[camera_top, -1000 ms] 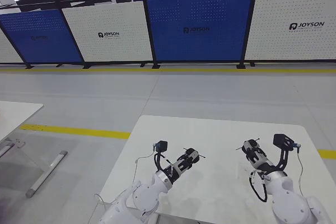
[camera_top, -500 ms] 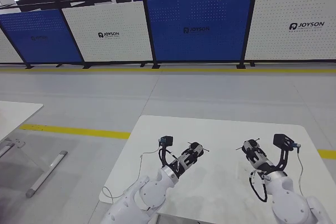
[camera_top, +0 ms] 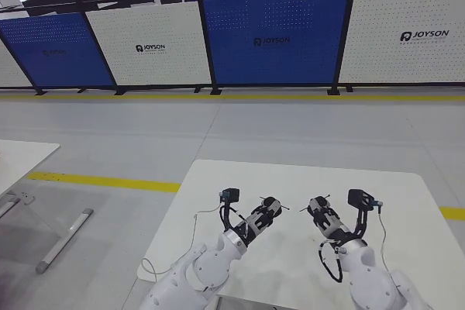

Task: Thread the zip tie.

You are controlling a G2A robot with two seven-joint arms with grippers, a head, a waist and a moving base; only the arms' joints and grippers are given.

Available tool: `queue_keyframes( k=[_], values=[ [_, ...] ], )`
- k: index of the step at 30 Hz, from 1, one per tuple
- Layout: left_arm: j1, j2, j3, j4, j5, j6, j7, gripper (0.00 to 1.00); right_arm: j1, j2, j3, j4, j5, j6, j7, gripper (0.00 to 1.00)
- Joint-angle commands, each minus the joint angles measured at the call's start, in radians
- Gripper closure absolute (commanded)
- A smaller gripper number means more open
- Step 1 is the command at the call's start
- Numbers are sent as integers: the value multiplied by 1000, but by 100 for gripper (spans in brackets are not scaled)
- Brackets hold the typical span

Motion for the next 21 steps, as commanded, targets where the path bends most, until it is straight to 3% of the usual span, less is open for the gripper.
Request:
queue_keyframes(
  k=[1,9,14,21],
  values=[
    [0,0,0,0,0,0,0,100,-1,0,1,-2,1,0,1,100],
    [0,0,0,0,0,0,0,100,-8,-2,2,2,13,-10,-13,100],
    [0,0,0,0,0,0,0,100,-12,-21,-20,10,79,2,-119,100],
    [0,0,0,0,0,0,0,100,-2,-26,-37,22,37,21,-151,100]
  ],
)
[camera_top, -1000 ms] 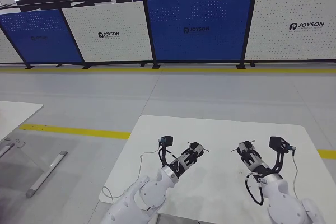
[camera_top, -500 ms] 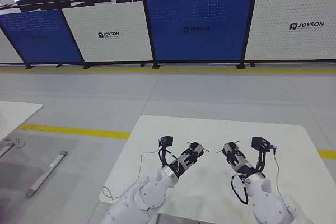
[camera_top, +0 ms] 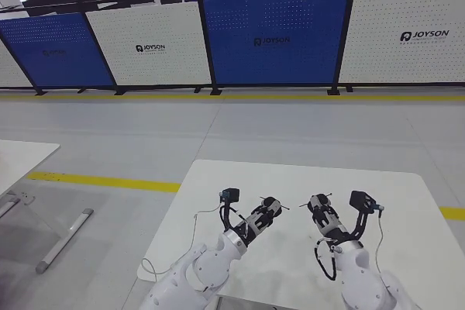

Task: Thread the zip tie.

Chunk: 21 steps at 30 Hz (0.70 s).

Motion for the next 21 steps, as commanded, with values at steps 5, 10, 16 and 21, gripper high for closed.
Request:
queue_keyframes(
  k=[5,10,16,21],
  values=[
    [0,0,0,0,0,0,0,100,0,0,0,0,2,-1,1,100],
    [0,0,0,0,0,0,0,100,-17,-8,-17,6,18,-13,-13,100],
    [0,0,0,0,0,0,0,100,-11,-18,-46,22,-24,2,-52,100],
    [0,0,0,0,0,0,0,100,-11,-18,-46,22,-24,2,-52,100]
  ],
)
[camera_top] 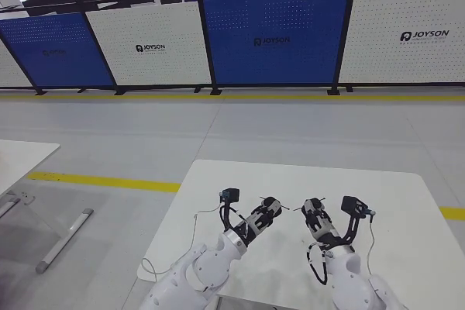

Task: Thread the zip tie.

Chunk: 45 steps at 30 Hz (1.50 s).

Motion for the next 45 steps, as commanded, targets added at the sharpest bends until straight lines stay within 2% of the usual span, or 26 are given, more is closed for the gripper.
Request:
queue_keyframes(
  k=[1,11,24,45],
  values=[
    [0,0,0,0,0,0,0,100,0,0,0,0,0,0,0,100],
    [0,0,0,0,0,0,0,100,-1,-11,15,17,61,-27,8,100],
    [0,0,0,0,0,0,0,100,2,-14,11,27,43,-33,2,100],
    [0,0,0,0,0,0,0,100,8,-41,5,52,33,-47,-16,100]
  ],
)
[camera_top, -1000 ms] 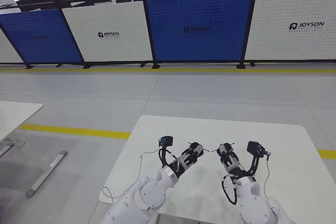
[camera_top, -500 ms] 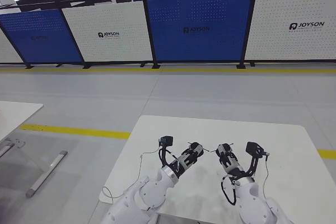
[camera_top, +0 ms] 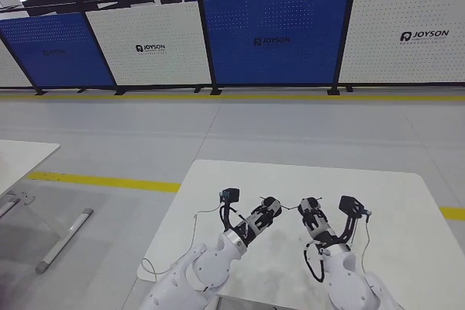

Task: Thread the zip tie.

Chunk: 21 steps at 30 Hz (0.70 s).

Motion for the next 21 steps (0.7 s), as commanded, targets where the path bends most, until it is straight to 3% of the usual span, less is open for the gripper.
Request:
queue_keyframes(
  k=[1,21],
  values=[
    [0,0,0,0,0,0,0,100,2,-2,0,1,-3,2,0,100],
    [0,0,0,0,0,0,0,100,2,-21,2,14,-9,-7,28,100]
  ],
)
